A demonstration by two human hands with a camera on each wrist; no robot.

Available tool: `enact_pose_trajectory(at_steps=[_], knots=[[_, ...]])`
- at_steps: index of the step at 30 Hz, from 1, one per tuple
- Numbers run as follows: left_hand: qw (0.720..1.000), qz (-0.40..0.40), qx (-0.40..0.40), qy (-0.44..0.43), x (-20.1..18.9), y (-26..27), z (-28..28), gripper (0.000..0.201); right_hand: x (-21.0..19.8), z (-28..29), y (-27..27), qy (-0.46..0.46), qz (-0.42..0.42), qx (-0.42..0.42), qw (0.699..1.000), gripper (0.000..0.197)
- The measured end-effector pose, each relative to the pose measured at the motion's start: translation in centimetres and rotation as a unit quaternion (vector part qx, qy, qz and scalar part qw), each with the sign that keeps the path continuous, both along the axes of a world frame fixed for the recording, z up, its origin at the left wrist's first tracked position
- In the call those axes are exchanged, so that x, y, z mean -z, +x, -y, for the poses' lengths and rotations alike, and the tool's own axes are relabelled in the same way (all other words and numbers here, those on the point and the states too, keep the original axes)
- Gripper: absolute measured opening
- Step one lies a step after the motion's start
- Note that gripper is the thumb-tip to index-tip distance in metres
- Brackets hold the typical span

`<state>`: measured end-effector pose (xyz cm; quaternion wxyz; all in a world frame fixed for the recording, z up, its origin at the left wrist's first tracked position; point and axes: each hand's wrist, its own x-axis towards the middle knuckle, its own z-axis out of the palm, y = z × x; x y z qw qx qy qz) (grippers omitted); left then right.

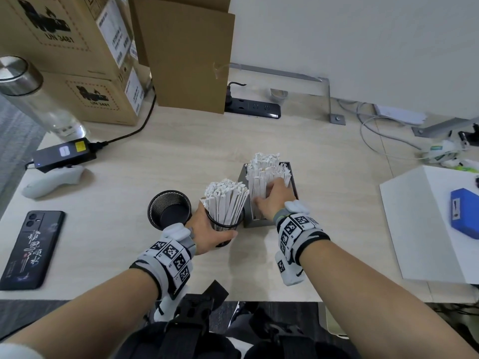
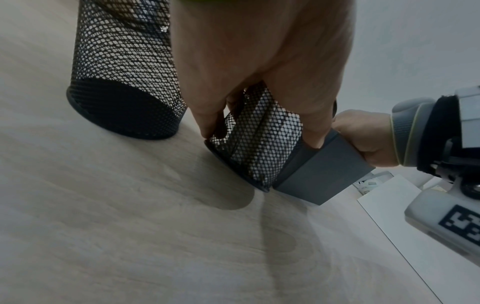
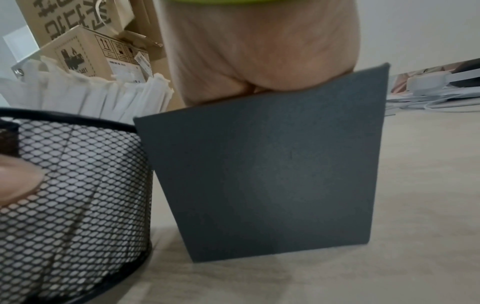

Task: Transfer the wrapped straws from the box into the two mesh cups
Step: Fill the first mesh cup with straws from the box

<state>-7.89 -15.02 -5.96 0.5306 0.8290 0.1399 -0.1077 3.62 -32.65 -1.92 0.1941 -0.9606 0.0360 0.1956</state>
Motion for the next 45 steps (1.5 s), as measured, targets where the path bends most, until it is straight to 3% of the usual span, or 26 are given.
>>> enact_pose_trajectory(at_steps=[5,9,12,15,18,21,26,29,34,38,40,43,45], knots=[[1.0,-0.008,-0.001,0.01,0.1,0.1,-0.1,0.111,-0.4,-0.5,0.1,-0.039,-0.026,-0.024,0.999,0.028],[1.0,-0.001,-0.008,0.017,0.3,0.1,0.0,0.103,-0.7,-0.6,0.1,-0.03,-0.045,-0.006,0.999,0.033],[1.0,-0.003,-0.006,0.011,0.3,0.2,0.0,0.103,-0.9,-0.2,-0.2,0.017,-0.036,0.019,0.999,0.05],[1.0,-0.005,-0.005,0.007,0.3,0.2,0.0,0.103,-1.4,0.1,-0.2,0.012,-0.046,0.002,0.999,0.038],[1.0,-0.011,-0.004,0.005,0.1,0.2,0.1,0.104,-2.9,0.5,-0.1,-0.002,-0.021,-0.025,0.999,0.025],[1.0,-0.016,-0.002,-0.003,-0.1,0.2,0.0,0.104,-5.2,1.1,0.5,-0.004,0.03,-0.039,0.999,0.038],[1.0,-0.015,0.002,0.0,-0.4,0.1,0.0,0.101,-9.3,1.7,1.6,0.142,0.146,-0.03,0.978,0.033],[1.0,-0.015,0.0,0.001,-0.6,0.1,0.1,0.097,-10.7,0.4,0.8,0.239,0.143,-0.083,0.957,0.029],[1.0,-0.003,-0.001,-0.005,-1.1,0.0,0.2,0.096,-9.1,-2.8,-1.7,0.243,0.083,-0.188,0.948,0.022],[1.0,-0.008,-0.003,0.016,-1.0,-0.2,0.3,0.085,-6.0,-4.4,-3.4,0.183,0.001,-0.231,0.956,0.044],[1.0,-0.018,-0.005,0.014,-0.6,-0.3,0.1,0.077,-5.3,-4.7,-4.5,0.171,-0.032,-0.257,0.951,0.04],[1.0,-0.021,-0.009,0.0,-0.2,-0.4,0.0,0.075,-5.2,-4.5,-5.2,0.181,0.008,-0.243,0.953,0.048],[1.0,-0.015,-0.019,0.004,-0.2,-0.5,0.1,0.076,-5.1,-4.2,-4.9,0.205,0.114,-0.214,0.948,0.052]])
